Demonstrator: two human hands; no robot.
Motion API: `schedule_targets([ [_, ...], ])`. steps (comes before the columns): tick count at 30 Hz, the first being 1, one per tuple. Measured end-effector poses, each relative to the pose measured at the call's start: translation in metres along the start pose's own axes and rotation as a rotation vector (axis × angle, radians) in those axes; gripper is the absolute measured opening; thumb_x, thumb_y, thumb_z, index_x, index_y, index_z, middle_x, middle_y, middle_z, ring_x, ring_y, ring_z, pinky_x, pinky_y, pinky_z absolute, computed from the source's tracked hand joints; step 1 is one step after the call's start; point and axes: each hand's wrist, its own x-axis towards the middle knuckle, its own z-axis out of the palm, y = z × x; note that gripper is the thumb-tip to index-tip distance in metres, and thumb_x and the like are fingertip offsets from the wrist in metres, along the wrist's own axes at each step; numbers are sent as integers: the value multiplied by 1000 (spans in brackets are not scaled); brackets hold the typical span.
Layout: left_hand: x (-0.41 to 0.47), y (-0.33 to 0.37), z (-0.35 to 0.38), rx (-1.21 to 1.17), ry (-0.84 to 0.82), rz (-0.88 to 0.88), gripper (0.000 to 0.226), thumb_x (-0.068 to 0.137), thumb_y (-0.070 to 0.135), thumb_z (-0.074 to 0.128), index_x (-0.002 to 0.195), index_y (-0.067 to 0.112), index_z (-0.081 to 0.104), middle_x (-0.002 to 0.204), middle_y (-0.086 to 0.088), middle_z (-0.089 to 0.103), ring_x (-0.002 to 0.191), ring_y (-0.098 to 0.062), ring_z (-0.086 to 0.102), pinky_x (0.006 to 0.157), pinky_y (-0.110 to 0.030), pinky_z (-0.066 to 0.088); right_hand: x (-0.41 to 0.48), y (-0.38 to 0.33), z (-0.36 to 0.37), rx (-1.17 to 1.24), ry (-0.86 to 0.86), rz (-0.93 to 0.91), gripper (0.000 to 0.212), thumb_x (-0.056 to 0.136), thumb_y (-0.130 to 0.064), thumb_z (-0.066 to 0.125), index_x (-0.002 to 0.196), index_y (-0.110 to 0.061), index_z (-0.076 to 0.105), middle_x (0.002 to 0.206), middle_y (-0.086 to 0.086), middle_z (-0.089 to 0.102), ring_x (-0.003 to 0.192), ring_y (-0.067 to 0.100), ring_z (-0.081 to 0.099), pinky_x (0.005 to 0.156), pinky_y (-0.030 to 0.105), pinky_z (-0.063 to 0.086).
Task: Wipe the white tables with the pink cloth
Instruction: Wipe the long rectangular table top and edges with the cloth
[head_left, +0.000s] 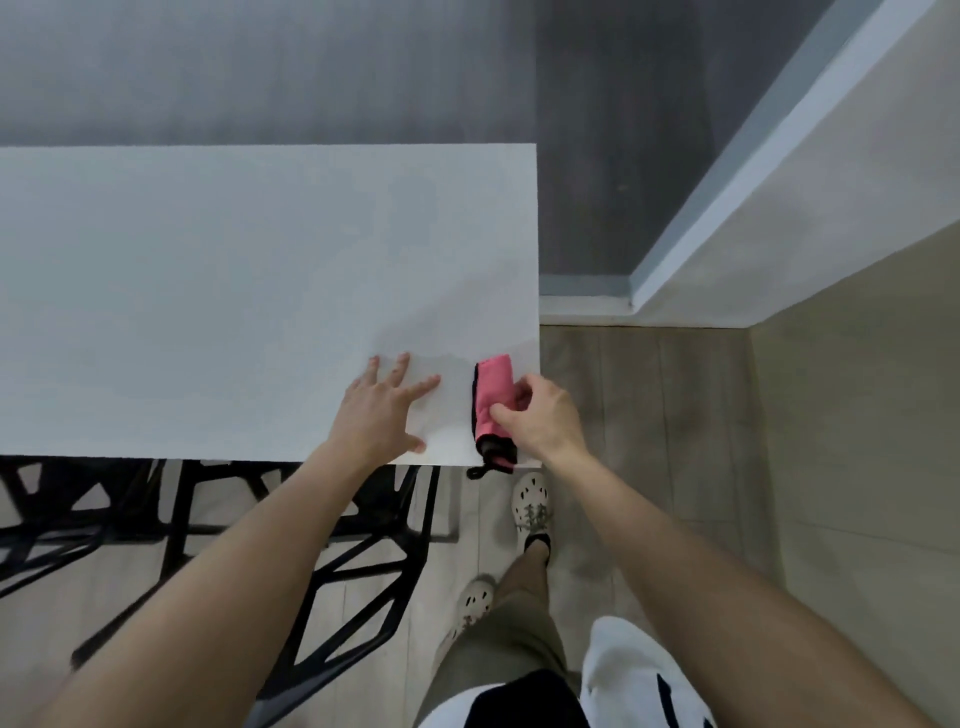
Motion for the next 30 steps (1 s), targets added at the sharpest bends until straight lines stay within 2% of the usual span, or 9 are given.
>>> schedule_targets([
  [4, 18, 13, -30, -3, 60, -21, 81, 87, 50, 86, 158, 38, 49, 159, -4, 51, 144, -29, 50, 114, -45, 45, 23, -2, -44, 137, 93, -9, 29, 98, -32, 71, 111, -14, 54, 100, 1, 67, 88, 23, 68, 71, 36, 52],
  [7, 48, 27, -61, -16, 132, -4, 73, 92, 51, 82, 156, 32, 52, 148, -3, 59, 136, -27, 54, 110, -45, 47, 48, 4, -78, 179, 159, 17, 32, 95, -31, 77, 113, -16, 54, 102, -5, 68, 85, 15, 68, 69, 30, 50],
  [10, 84, 50, -86, -43, 221, 27, 68, 97, 52, 75, 157, 29, 52, 152, -5, 56, 142, -29, 50, 115, -46, 44, 68, 12, -98, 263, 174, 35, 40, 89, -28, 83, 119, -23, 57, 102, -17, 64, 84, -3, 64, 59, 11, 47],
  [13, 120, 71, -101, -5, 197, 74, 96, 89, 58, 82, 167, 32, 33, 172, -8, 34, 160, -31, 29, 126, -51, 34, 92, 14, -98, 325, 179, 61, 48, 89, -23, 83, 130, -23, 58, 104, -18, 64, 84, -4, 63, 60, 8, 47],
  [18, 173, 82, -135, 129, 53, 35, 157, 61, 66, 98, 170, 44, -12, 180, -5, -19, 167, -38, -14, 129, -68, 19, 162, -4, -81, 279, 302, 49, 55, 97, -18, 72, 151, -21, 57, 126, 4, 65, 115, 25, 63, 99, 35, 53],
  [22, 210, 91, -153, 96, -51, -31, 165, 53, 59, 104, 168, 50, -13, 181, -8, -17, 166, -44, -10, 125, -71, 29, 204, -27, -47, 322, 290, -62, 62, 109, -20, 57, 167, -26, 37, 148, 10, 45, 134, 25, 48, 111, 28, 41],
  [25, 219, 93, -151, 88, -57, -37, 166, 50, 55, 106, 169, 50, -9, 181, -12, -13, 166, -46, -6, 126, -65, 34, 195, -32, -15, 522, 193, -161, 69, 112, -39, 46, 173, -32, 14, 179, -6, 17, 163, 16, 22, 130, 49, 30],
  [28, 218, 92, -150, 99, -12, -15, 168, 46, 58, 106, 170, 50, -7, 181, -14, -5, 165, -48, 0, 124, -63, 38, 174, -33, -3, 502, 238, -291, 56, 116, -50, 23, 167, -56, 1, 179, -24, -6, 166, 10, 10, 128, 55, 35],
  [30, 219, 92, -152, 112, -7, -9, 167, 46, 59, 105, 169, 51, -7, 181, -14, -3, 166, -48, 1, 125, -61, 38, 186, -39, -9, 506, 252, -323, 52, 117, -48, 21, 167, -54, 8, 180, -21, -3, 167, 9, 7, 131, 51, 30],
])
